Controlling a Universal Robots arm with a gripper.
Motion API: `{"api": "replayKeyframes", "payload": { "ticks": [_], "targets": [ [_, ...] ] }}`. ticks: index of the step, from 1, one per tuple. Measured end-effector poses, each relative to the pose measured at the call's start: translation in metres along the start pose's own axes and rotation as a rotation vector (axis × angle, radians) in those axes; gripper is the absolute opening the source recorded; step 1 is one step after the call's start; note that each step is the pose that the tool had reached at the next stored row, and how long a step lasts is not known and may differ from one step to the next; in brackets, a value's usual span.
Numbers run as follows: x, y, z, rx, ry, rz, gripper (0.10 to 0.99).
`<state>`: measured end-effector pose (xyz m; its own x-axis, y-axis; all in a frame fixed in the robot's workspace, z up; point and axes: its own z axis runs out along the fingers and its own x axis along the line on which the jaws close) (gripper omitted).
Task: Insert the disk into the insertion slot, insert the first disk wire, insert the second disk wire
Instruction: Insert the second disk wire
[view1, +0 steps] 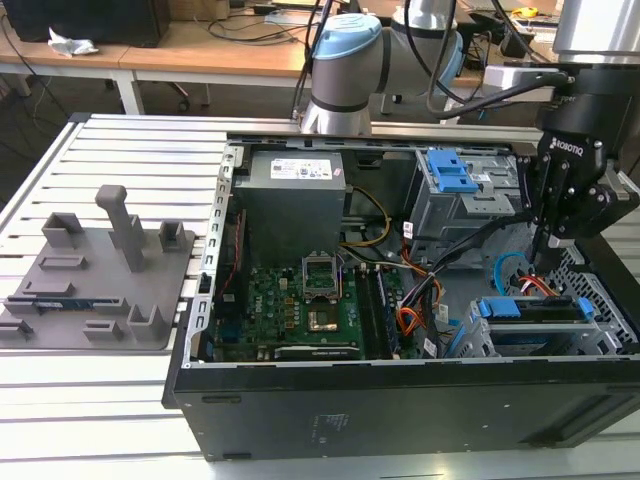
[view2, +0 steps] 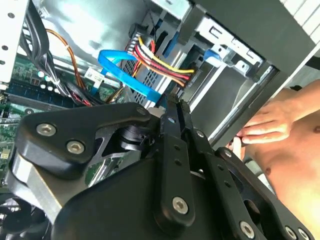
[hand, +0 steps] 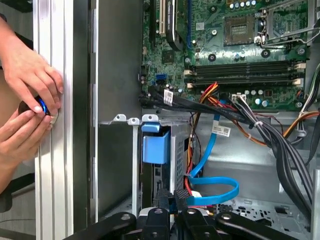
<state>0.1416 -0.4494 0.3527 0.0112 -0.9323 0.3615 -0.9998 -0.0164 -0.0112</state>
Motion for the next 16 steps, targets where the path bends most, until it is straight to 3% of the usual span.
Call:
{"api": "replayKeyframes", "payload": {
  "ticks": [2,4,5,7,8,11,16],
  "targets": [
    [0.0022,0.0000,0.0010,0.000,-0.0246,0.001,0.161],
    [0.0038,0.0000,0.0015,0.000,-0.0545,0.002,0.161],
    [0.0051,0.0001,0.0020,0.000,-0.0764,0.003,0.161],
    [0.0066,0.0001,0.0026,0.000,-0.1054,0.004,0.161],
    [0.0078,0.0002,0.0031,0.000,-0.1266,0.005,0.161],
    [0.0130,0.0002,0.0049,0.001,-0.1774,0.006,0.161],
    [0.0257,0.0005,0.0092,0.000,-0.2064,0.008,0.161]
  ]
}}
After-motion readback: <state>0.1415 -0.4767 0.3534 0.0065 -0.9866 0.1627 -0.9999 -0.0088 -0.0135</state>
